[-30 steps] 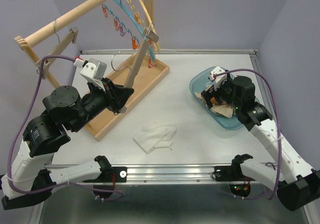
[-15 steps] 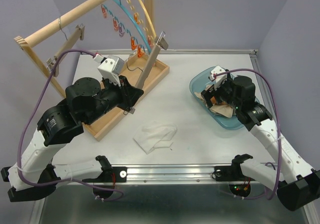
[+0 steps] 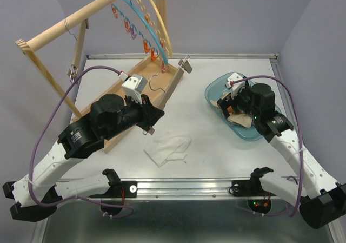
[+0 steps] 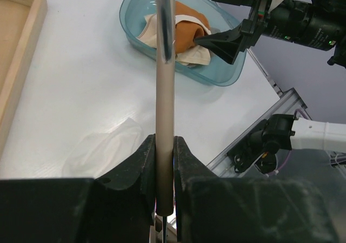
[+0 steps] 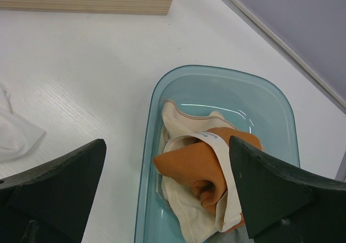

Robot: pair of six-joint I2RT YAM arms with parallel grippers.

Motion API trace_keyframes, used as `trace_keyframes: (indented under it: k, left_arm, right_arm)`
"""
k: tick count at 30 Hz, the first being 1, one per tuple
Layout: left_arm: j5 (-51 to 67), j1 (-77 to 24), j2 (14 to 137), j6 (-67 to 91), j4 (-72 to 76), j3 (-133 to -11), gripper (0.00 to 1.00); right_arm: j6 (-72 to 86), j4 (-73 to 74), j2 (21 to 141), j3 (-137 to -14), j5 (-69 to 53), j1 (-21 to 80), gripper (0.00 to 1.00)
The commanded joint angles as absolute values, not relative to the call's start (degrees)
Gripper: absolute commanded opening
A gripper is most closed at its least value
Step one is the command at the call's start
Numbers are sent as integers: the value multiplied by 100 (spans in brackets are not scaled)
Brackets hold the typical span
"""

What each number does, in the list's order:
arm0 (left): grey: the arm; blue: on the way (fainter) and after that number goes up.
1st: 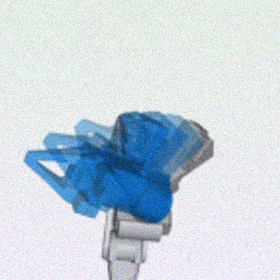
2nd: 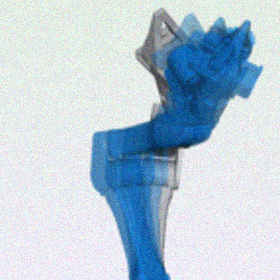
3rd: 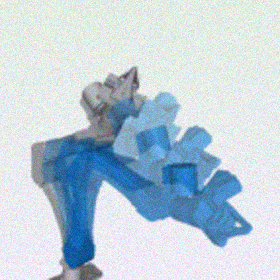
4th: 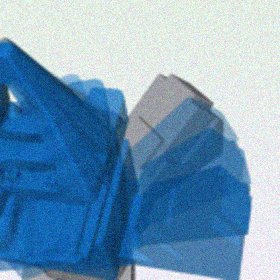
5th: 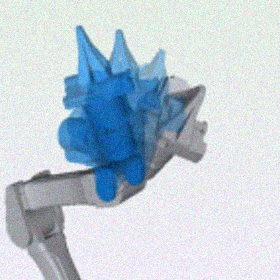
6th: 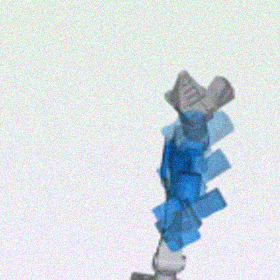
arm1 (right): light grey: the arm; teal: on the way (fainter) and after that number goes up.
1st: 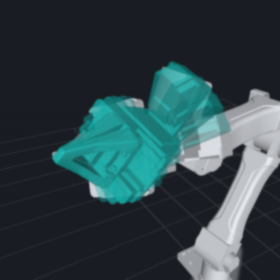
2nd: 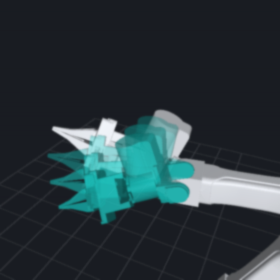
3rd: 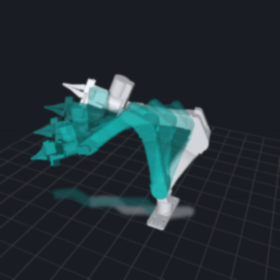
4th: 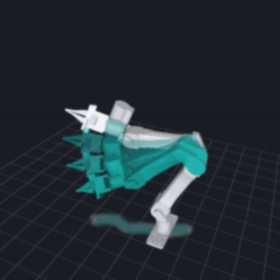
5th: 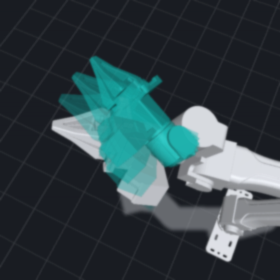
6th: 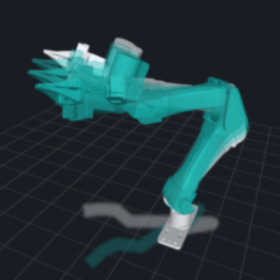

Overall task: Remove the underwear clipped to the hanger
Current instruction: Place the hanger at the clothesline.

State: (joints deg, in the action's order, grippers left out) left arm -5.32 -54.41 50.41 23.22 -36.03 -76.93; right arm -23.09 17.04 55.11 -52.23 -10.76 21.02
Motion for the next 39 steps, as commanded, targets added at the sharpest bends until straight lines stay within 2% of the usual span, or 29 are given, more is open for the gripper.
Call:
trace_keyframes:
  k: [1,12,19,23,28,31,34,39]
  left_arm:
    - [-317,-5476,4904,2417,-2787,-7472,0]
    - [-26,-5546,4922,2531,-2224,-6795,0]
    - [-96,-5862,5054,2417,-2153,-6952,0]
    - [-368,-6178,5316,2320,-2373,-7557,0]
    - [-878,-7037,5817,2312,-2776,-8409,0]
    - [-1431,-7530,6257,2329,-3250,-9488,0]
    - [-2055,-7629,6591,2390,-3899,-10349,0]
    - [-3363,-7629,6583,2583,-4534,-10994,0]
  right_arm:
    - [-2294,1371,5397,-5142,-1072,2083,100]
    - [-2320,1362,5432,-5124,-1055,2083,100]
    - [-2338,1362,5458,-5124,-1046,2083,100]
    - [-2338,1354,5467,-5124,-1046,2083,100]
    - [-2338,1354,5476,-5124,-1046,2083,100]
    - [-2338,1354,5458,-5115,-1046,2083,100]
    - [-2338,1354,5414,-5098,-1055,2083,100]
    - [-2338,1354,5353,-5071,-1081,2083,100]
